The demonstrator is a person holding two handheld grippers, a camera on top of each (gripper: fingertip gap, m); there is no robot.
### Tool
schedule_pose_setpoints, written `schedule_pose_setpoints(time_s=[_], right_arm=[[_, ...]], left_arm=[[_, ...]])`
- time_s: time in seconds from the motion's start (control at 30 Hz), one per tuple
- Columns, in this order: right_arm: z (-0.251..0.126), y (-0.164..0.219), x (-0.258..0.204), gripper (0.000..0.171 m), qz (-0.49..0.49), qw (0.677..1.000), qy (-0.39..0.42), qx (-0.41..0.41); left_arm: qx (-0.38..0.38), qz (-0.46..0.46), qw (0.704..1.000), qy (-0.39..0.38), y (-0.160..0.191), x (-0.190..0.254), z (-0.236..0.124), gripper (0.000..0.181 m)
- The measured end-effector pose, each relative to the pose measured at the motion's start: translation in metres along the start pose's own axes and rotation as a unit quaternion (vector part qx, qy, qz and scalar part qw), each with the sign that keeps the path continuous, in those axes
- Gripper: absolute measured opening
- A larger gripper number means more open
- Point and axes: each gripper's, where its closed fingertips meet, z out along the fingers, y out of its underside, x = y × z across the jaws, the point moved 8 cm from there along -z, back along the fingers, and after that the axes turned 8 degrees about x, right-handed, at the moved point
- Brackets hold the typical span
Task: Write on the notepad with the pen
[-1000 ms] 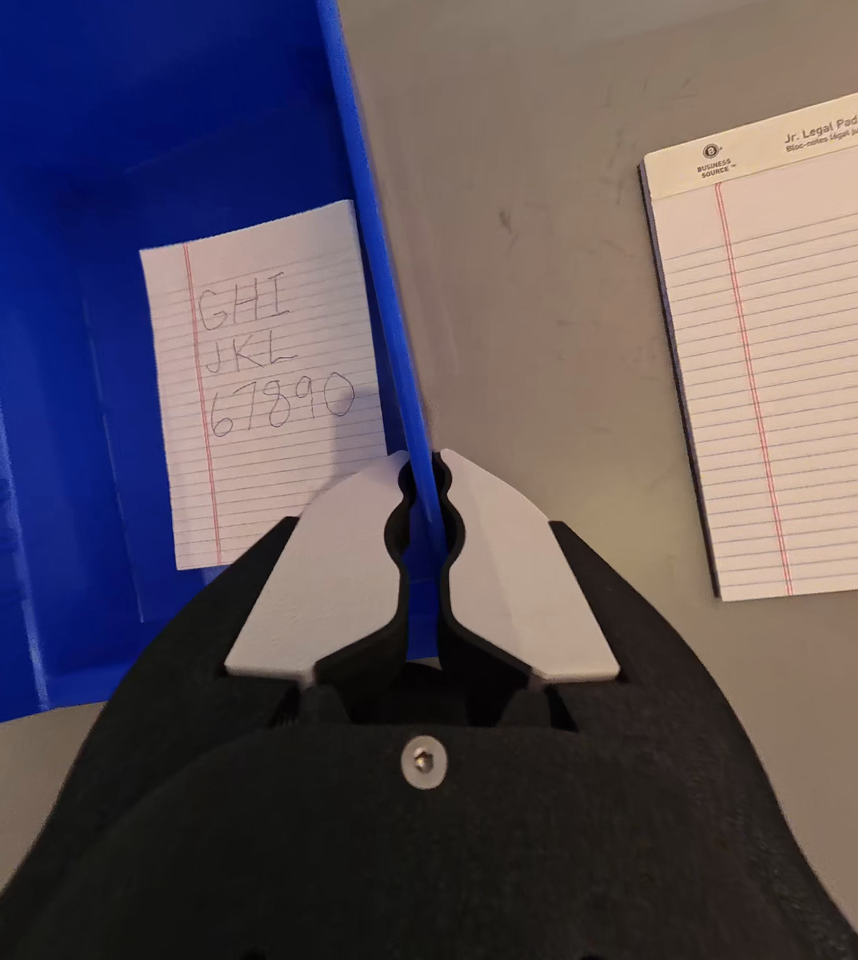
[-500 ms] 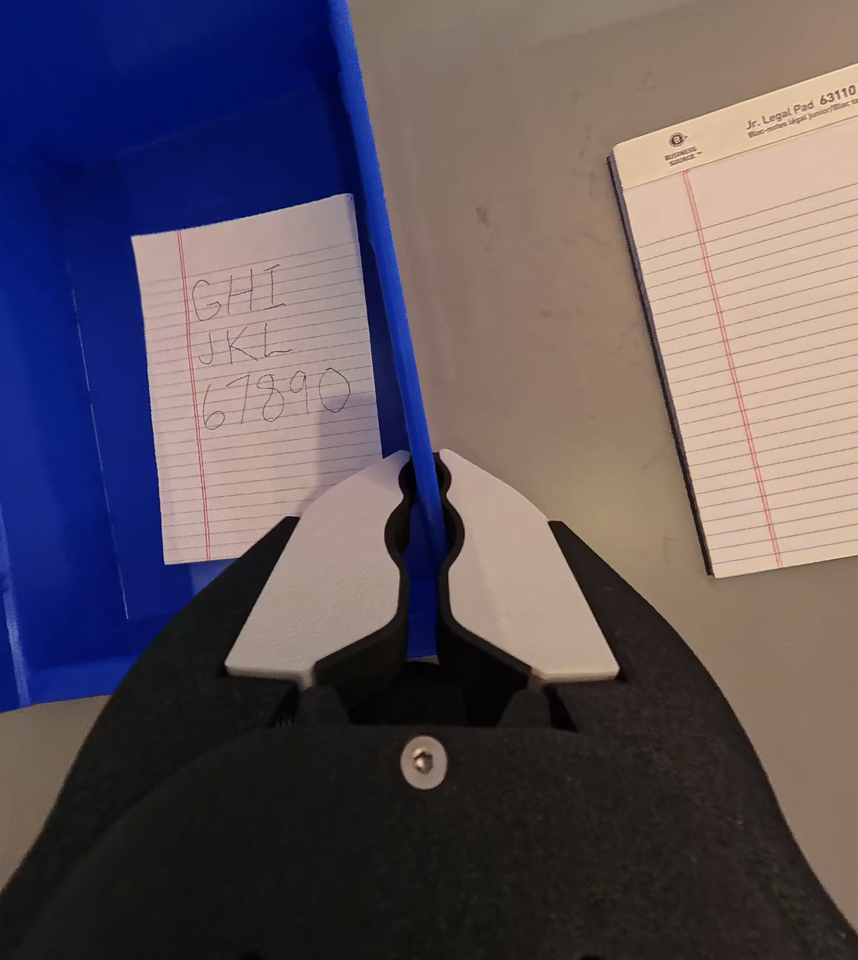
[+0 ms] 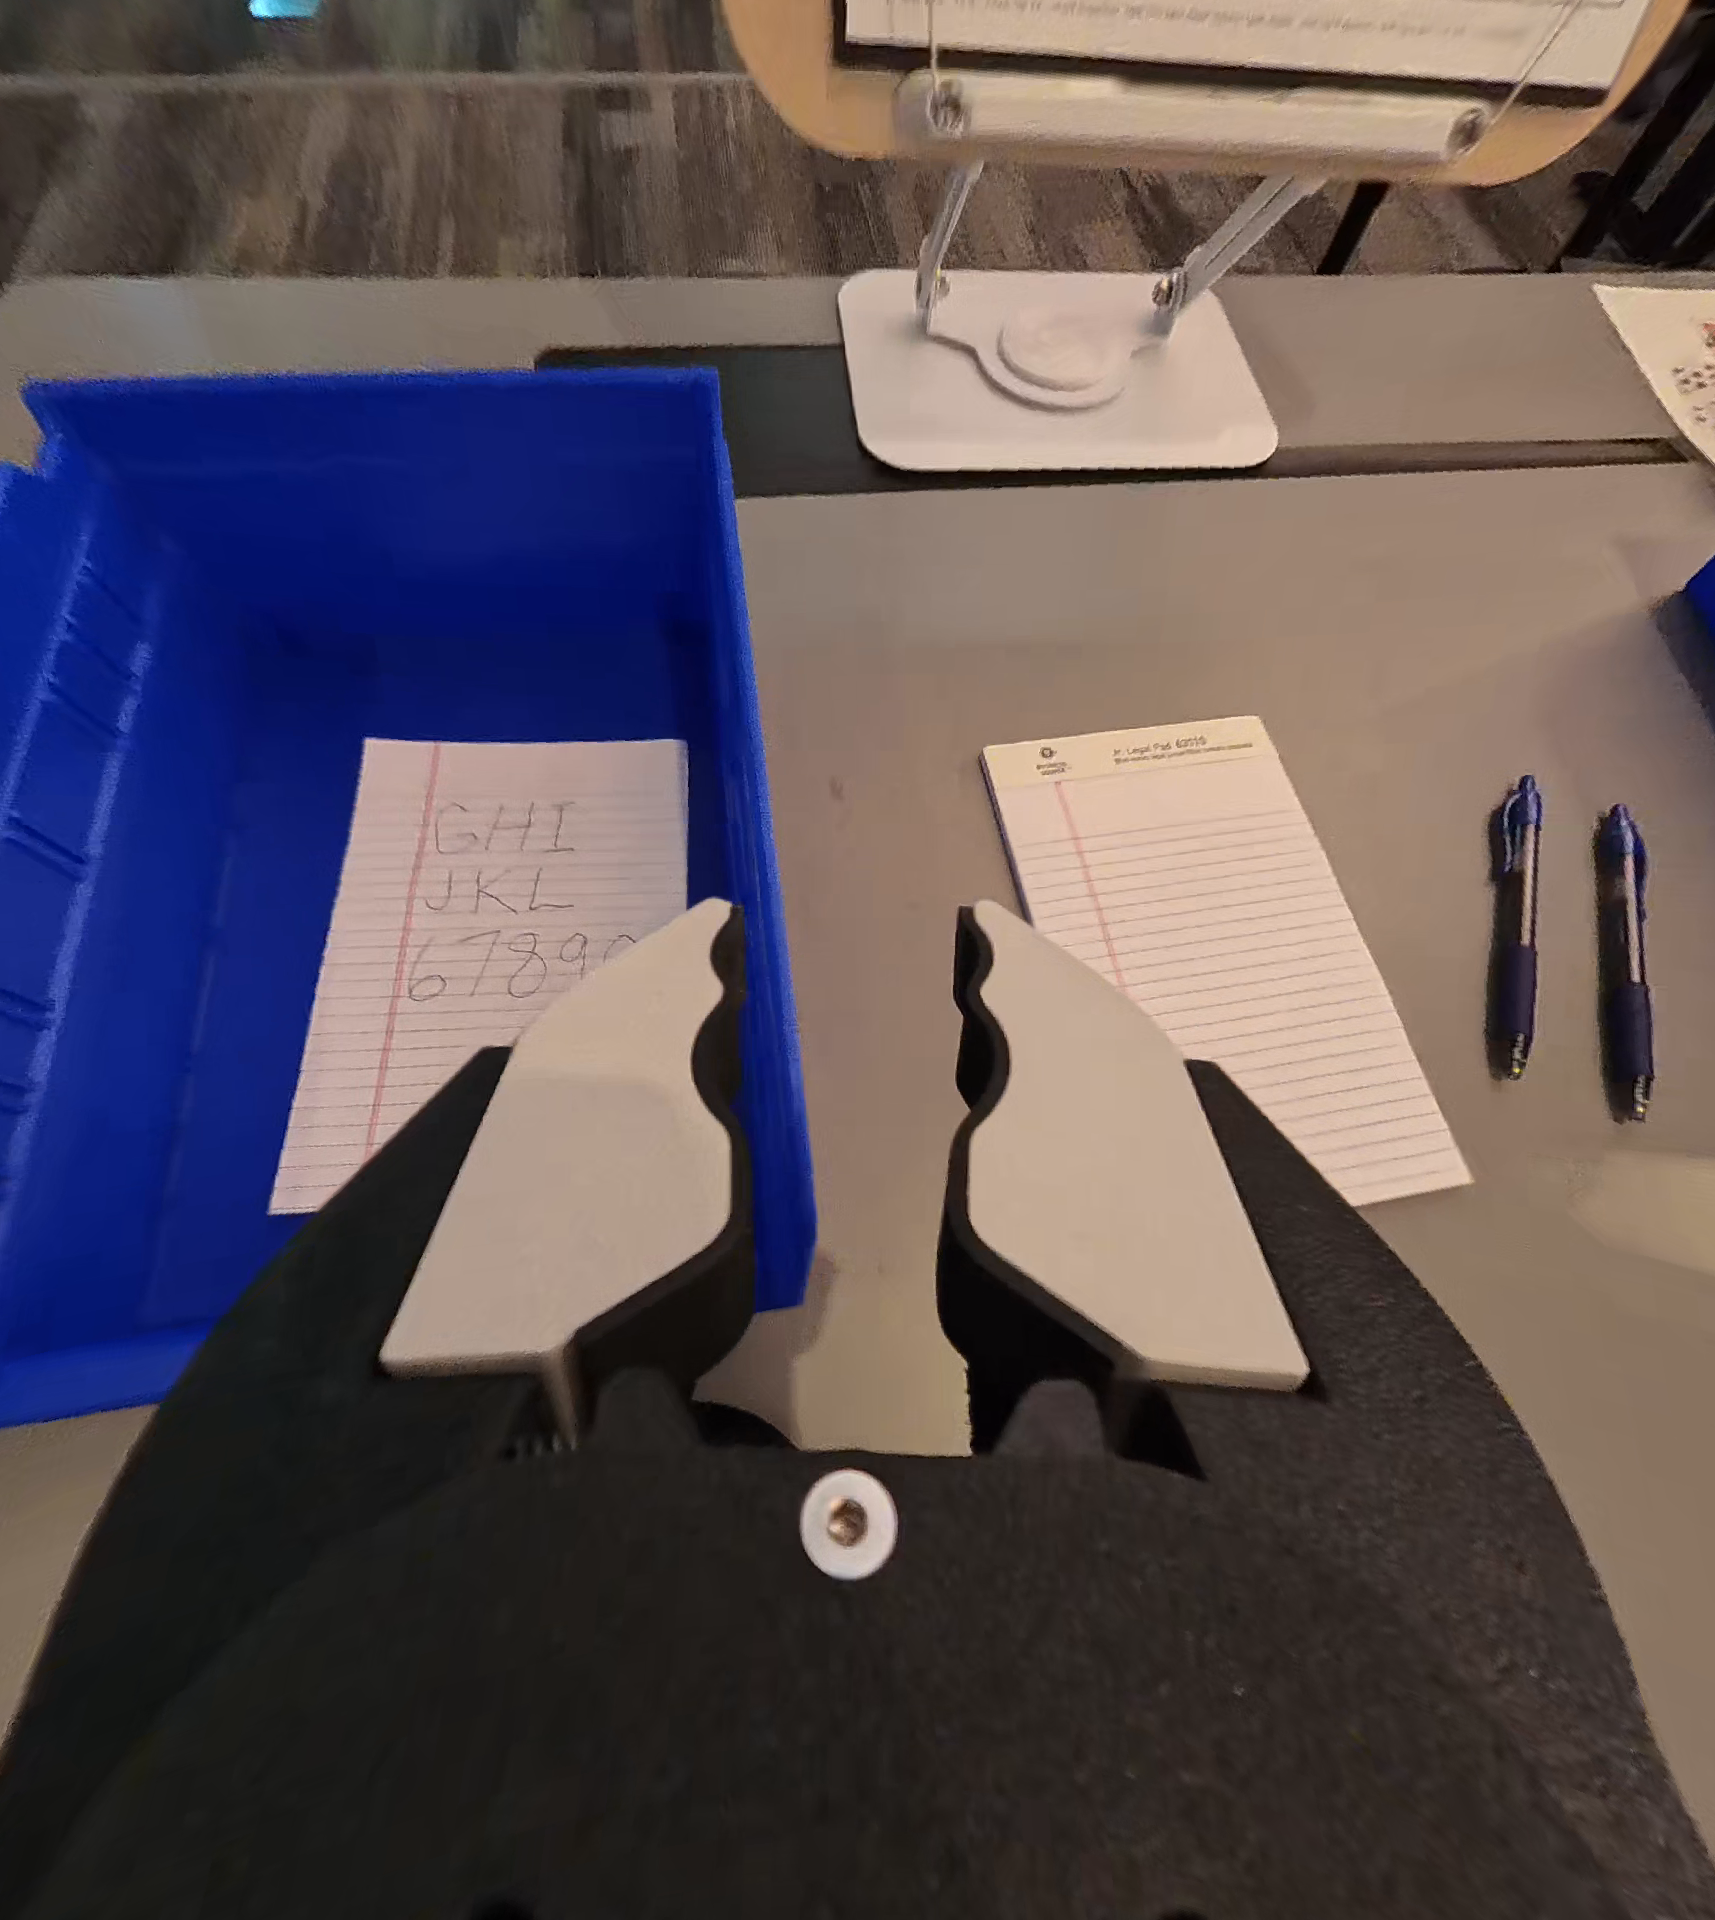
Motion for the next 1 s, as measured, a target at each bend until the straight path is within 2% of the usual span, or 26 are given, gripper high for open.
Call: schedule_pose_setpoints(time_s=[0.17, 0.37, 0.43, 0.57, 0.7, 0.73, 0.83, 1.0], right_arm=[[-0.028, 0.031, 0.047, 0.039, 0.086, 0.995, 0.044, -0.002], [-0.006, 0.073, 0.076, 0.030, 0.129, 0.986, 0.040, -0.099], [-0.005, 0.077, 0.083, 0.023, 0.148, 0.984, 0.046, -0.091], [-0.001, 0.089, 0.090, 0.027, 0.158, 0.976, 0.067, -0.138], [0.002, 0.092, 0.090, 0.032, 0.155, 0.975, 0.067, -0.145], [0.006, 0.096, 0.090, 0.031, 0.155, 0.973, 0.061, -0.161], [0.019, 0.103, 0.089, 0.007, 0.175, 0.969, 0.026, -0.175], [0.021, 0.102, 0.096, 0.004, 0.182, 0.968, 0.043, -0.165]], left_arm=[[-0.006, 0.042, 0.999, 0.002, -0.008, 0.021, -0.012, 0.039], [-0.009, 0.032, 0.999, 0.035, -0.006, 0.032, -0.009, 0.039], [-0.009, 0.022, 0.998, 0.052, -0.005, 0.033, -0.010, 0.038], [-0.010, 0.014, 0.998, 0.055, -0.004, 0.028, -0.010, 0.036], [-0.006, 0.014, 0.998, 0.058, -0.006, 0.027, -0.013, 0.035], [-0.007, 0.013, 0.998, 0.057, -0.005, 0.025, -0.013, 0.035], [-0.011, 0.005, 0.998, 0.058, -0.003, 0.021, -0.012, 0.034], [-0.016, 0.009, 0.999, 0.051, 0.000, 0.017, -0.014, 0.032]])
